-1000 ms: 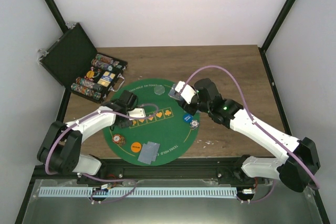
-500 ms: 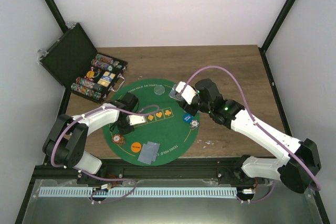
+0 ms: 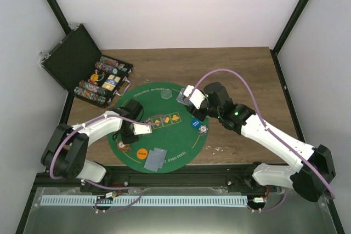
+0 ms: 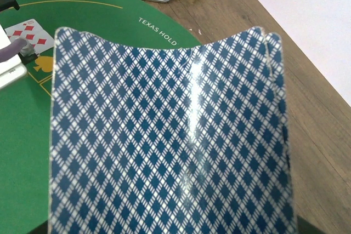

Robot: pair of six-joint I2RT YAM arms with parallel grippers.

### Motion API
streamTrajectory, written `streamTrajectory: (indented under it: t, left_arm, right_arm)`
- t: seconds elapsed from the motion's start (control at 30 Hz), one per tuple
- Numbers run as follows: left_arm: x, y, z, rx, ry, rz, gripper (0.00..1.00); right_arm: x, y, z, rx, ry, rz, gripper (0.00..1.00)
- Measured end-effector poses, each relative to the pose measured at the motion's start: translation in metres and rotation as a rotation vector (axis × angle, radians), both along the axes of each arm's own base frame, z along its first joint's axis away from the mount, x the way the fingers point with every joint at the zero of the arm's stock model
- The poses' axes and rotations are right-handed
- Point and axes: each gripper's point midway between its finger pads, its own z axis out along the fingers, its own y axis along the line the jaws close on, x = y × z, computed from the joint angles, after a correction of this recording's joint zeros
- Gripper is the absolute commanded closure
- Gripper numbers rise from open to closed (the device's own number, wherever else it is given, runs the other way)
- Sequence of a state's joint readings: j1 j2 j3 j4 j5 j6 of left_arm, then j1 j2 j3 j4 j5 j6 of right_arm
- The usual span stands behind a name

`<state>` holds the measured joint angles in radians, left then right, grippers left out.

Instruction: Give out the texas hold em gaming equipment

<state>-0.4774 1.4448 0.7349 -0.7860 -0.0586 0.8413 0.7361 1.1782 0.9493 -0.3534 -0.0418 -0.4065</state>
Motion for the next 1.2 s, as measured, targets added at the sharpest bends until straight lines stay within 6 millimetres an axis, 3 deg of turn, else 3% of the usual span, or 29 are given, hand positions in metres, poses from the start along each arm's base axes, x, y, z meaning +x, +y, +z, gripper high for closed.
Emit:
streamTrajectory:
  t: [0.53, 0.87, 1.0, 1.1, 1.2]
  left_arm:
    - [0.007, 0.001, -0.002, 0.022, -0.033, -0.079, 1.0]
    - [0.006, -0.001, 0.002, 0.014, -0.014, -0.078, 0.71]
    - [0.005, -0.012, 0.024, -0.045, 0.006, -0.066, 0.68]
    - [0.014, -0.03, 0.057, -0.137, -0.002, -0.041, 0.64]
    - [0.025, -0.05, 0.096, -0.263, -0.006, 0.011, 0.51]
  right_arm:
    - [-0.001, -0.001, -0.001, -0.005, 0.005, 0.0, 0.51]
    - [-0.002, -0.001, -0.001, -0.007, 0.007, 0.0, 0.51]
    - [-0.002, -0.002, -0.002, -0.01, 0.01, 0.0, 0.51]
    - [-0.003, -0.002, -0.002, -0.009, 0.013, 0.003, 0.51]
    - [-0.005, -0.002, -0.001, -0.004, 0.013, 0.011, 0.51]
